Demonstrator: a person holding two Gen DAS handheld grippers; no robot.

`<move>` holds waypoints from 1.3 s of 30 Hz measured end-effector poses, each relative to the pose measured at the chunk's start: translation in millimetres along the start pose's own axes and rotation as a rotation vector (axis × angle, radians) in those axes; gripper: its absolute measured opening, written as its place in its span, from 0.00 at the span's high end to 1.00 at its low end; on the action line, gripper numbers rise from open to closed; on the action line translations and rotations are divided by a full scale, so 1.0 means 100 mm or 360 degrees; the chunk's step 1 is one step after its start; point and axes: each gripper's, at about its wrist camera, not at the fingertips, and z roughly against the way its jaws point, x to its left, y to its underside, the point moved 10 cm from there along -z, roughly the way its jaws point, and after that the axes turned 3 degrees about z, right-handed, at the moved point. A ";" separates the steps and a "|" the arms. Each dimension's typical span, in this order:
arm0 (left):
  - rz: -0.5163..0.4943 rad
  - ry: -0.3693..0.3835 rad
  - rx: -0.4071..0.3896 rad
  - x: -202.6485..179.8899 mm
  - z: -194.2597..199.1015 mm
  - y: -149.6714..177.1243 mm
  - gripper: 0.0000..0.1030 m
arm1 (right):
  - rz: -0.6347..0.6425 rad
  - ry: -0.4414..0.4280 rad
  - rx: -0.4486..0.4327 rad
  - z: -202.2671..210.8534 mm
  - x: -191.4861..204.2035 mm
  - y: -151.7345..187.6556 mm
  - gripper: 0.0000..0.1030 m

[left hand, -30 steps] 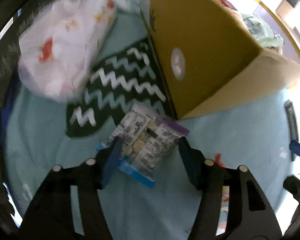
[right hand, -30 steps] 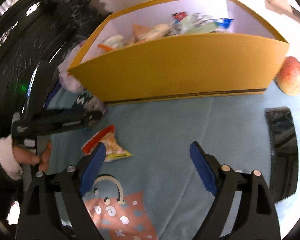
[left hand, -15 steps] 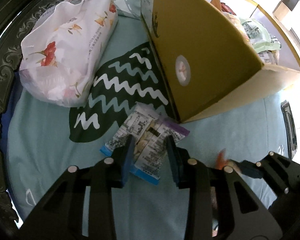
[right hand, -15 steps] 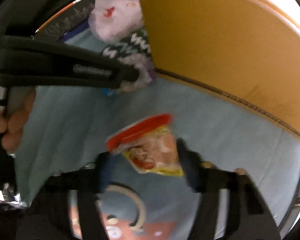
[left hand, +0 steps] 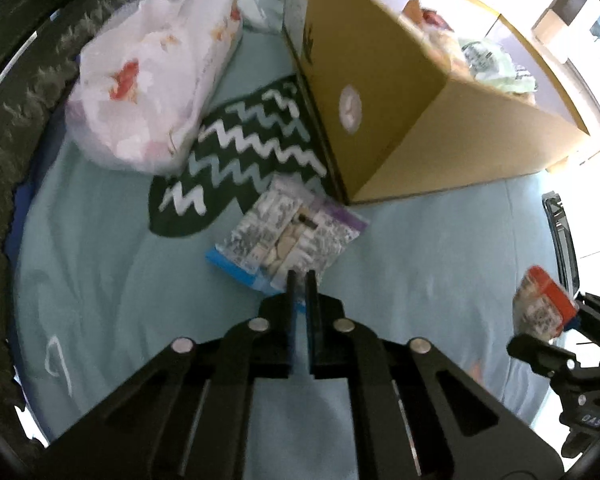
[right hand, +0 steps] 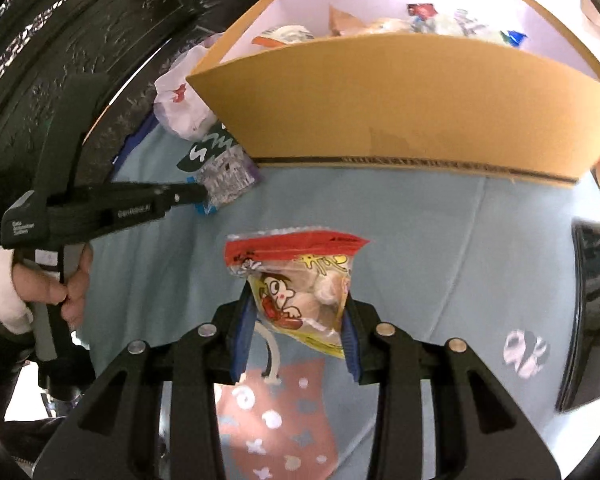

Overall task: Organize snacks
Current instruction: 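Grasp blue-purple biscuit pack with left tool while right tool grasps red-topped cartoon candy bag, then carry biscuit pack and candy bag over the yellow box and open both tools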

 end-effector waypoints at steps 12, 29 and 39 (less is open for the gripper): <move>-0.0401 -0.0129 0.0057 -0.19 -0.38 -0.06 0.25 | -0.0057 0.0003 0.0000 0.15 0.02 0.11 0.63; -0.0192 0.0074 -0.0050 -0.34 0.55 0.27 0.71 | -0.0048 -0.0065 -0.0122 0.42 0.07 -0.13 0.63; -0.0212 0.0271 -0.0308 -1.02 1.33 -0.66 0.70 | -0.0070 0.0024 -0.0426 1.20 -0.17 -0.69 0.63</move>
